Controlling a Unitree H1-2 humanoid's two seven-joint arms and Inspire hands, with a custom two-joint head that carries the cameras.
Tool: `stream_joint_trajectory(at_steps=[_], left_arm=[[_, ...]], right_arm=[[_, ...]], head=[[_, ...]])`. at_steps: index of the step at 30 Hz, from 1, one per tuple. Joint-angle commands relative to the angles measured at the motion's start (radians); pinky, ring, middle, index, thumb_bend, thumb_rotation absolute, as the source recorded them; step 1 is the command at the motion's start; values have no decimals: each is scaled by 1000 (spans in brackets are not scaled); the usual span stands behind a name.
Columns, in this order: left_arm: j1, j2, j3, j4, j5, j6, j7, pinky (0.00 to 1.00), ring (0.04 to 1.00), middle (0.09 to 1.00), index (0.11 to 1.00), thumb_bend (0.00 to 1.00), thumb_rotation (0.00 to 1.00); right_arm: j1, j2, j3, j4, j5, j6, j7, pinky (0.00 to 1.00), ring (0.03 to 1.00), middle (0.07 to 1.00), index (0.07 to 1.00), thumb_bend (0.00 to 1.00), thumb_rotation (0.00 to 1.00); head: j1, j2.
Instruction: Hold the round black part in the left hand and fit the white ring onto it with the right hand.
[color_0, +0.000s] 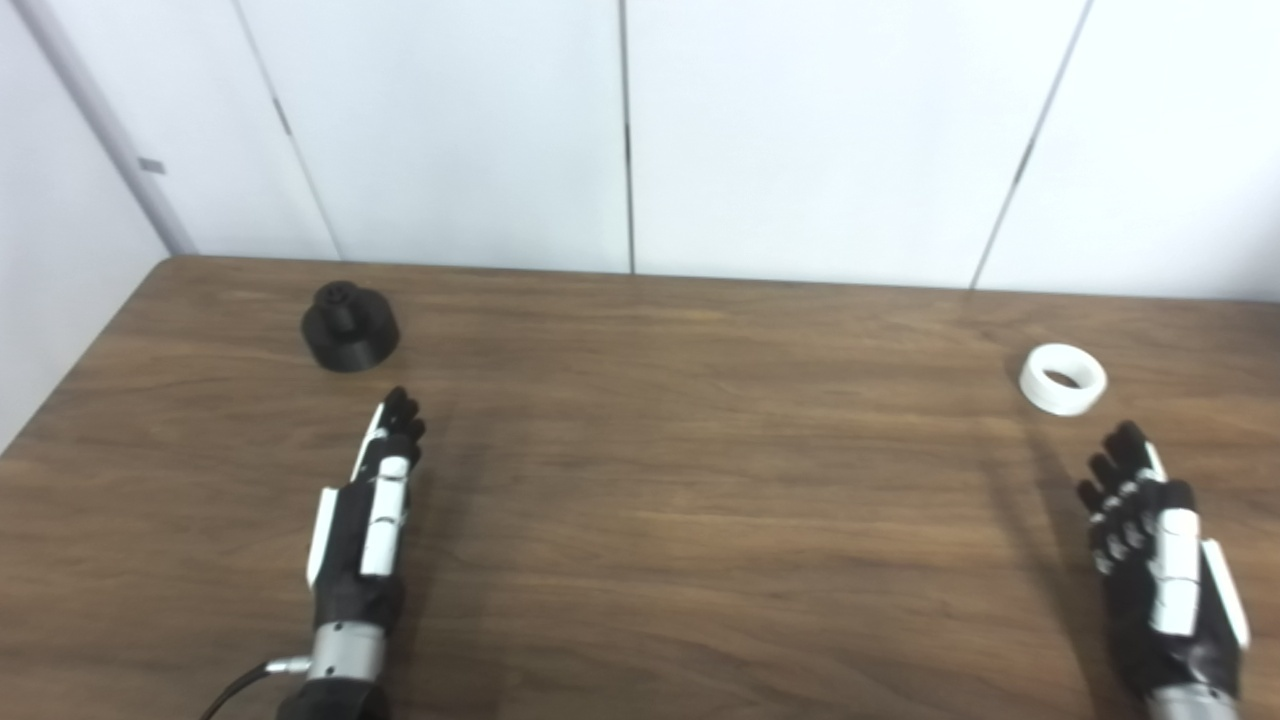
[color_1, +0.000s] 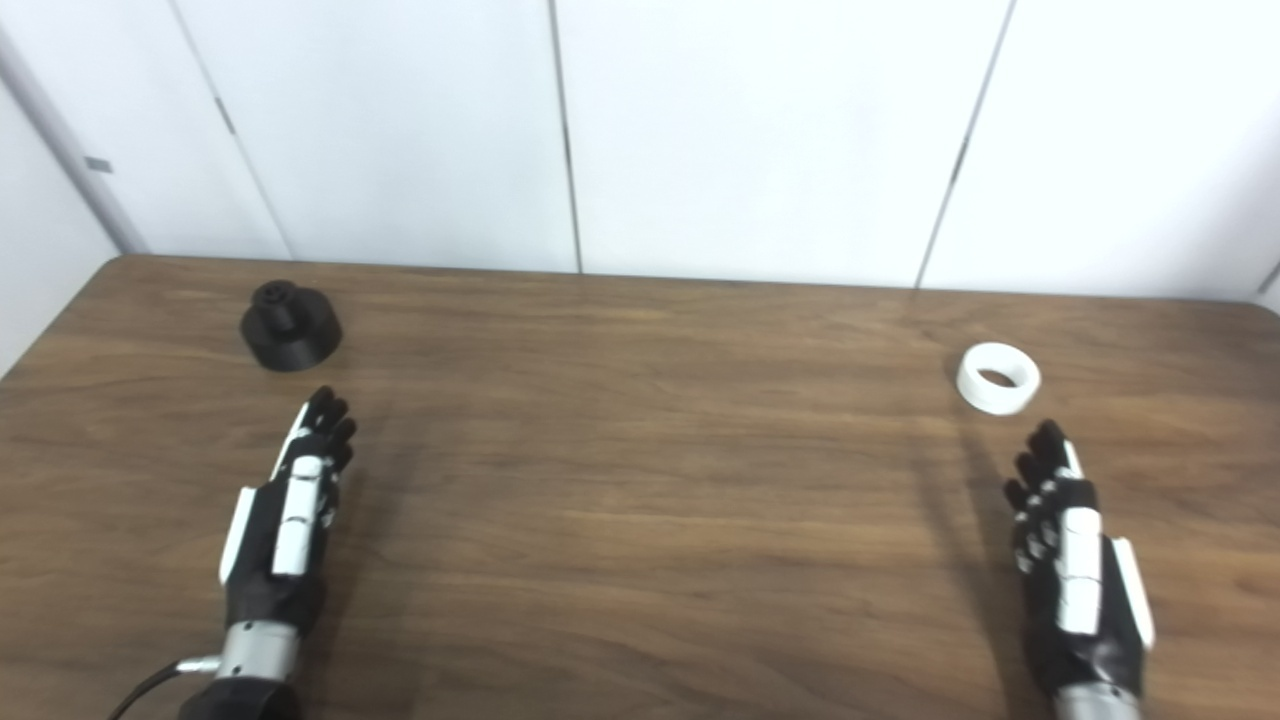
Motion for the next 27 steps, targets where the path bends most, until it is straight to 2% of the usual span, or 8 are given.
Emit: stream_joint_trajectory(at_steps=[1, 10, 15, 20, 27], left_arm=[[19, -19, -18, 38, 14, -40, -1, 979, 964, 971, 975, 426, 858], [19, -43, -33, 63, 30, -56, 13, 973, 958, 970, 974, 444, 845], [15, -51, -35, 85, 25, -83, 12, 973, 953, 964, 969, 453, 813], [11, -56, -35, 110, 44, -107, 21, 964, 950, 959, 964, 450, 807], [8, -62, -35, 124, 49, -128, 22, 954, 940, 946, 957, 467, 804]], right_arm=[[3, -5, -8, 15, 11, -48, 16, 1000, 1000, 1000, 991, 477, 1000], [-1, -6, -9, 28, 18, -46, 19, 1000, 1000, 1000, 987, 485, 1000], [-2, -8, -6, 46, -32, -72, 5, 999, 997, 992, 972, 536, 988], [-4, -5, -8, 65, -54, -93, -2, 923, 952, 954, 930, 590, 926], [-6, -1, -11, 68, -50, -97, -3, 823, 904, 915, 891, 625, 885]], head=[[18, -13], [86, -83], [112, -111], [115, -133], [125, -138]])
